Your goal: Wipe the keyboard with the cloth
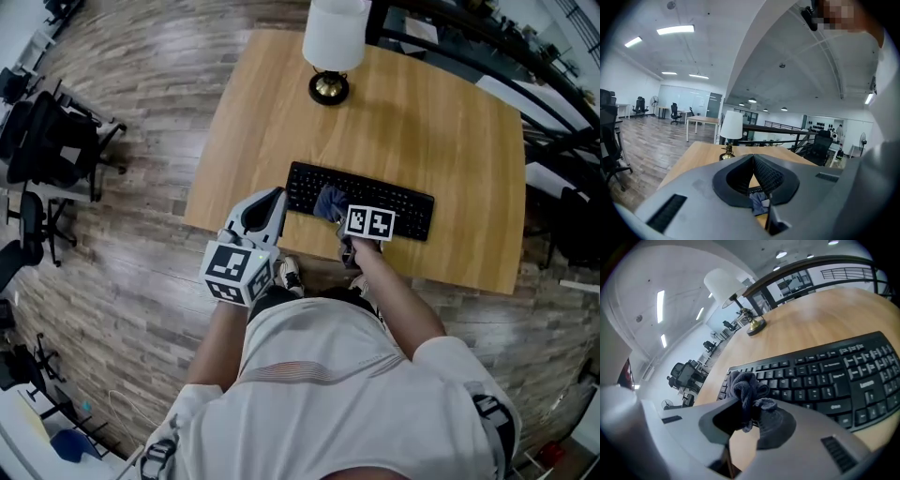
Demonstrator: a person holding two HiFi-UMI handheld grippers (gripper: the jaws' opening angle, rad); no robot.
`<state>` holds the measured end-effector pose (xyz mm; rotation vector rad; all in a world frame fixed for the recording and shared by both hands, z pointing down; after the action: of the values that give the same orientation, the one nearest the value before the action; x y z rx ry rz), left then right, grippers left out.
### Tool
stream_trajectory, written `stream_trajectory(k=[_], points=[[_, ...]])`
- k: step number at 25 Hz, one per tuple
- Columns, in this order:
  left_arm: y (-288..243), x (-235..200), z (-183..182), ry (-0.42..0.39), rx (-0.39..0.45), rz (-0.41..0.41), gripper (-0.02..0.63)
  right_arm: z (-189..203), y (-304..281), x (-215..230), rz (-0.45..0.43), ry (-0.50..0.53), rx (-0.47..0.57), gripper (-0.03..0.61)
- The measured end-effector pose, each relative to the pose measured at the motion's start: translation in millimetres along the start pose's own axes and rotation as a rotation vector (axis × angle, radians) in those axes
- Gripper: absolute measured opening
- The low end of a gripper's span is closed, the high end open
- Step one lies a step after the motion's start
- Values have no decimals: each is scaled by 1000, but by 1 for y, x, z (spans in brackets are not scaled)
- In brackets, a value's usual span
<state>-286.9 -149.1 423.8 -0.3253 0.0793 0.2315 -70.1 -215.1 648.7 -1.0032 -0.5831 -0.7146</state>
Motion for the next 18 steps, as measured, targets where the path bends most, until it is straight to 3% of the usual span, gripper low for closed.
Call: stream_trajectory(k=[18], points=[[-54, 146, -14, -72, -8, 237, 15, 12, 146, 98, 116, -115, 137, 129]])
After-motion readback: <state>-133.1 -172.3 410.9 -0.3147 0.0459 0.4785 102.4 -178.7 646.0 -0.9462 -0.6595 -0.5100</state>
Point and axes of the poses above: the fingertips, and each gripper's own axes: y backward along the fingers, x to its right, z out of its underside, the point moved 9 cm from there along y, backward along the fingers, and after that the axes turned 15 degrees about -z, right-handed, at the moved point
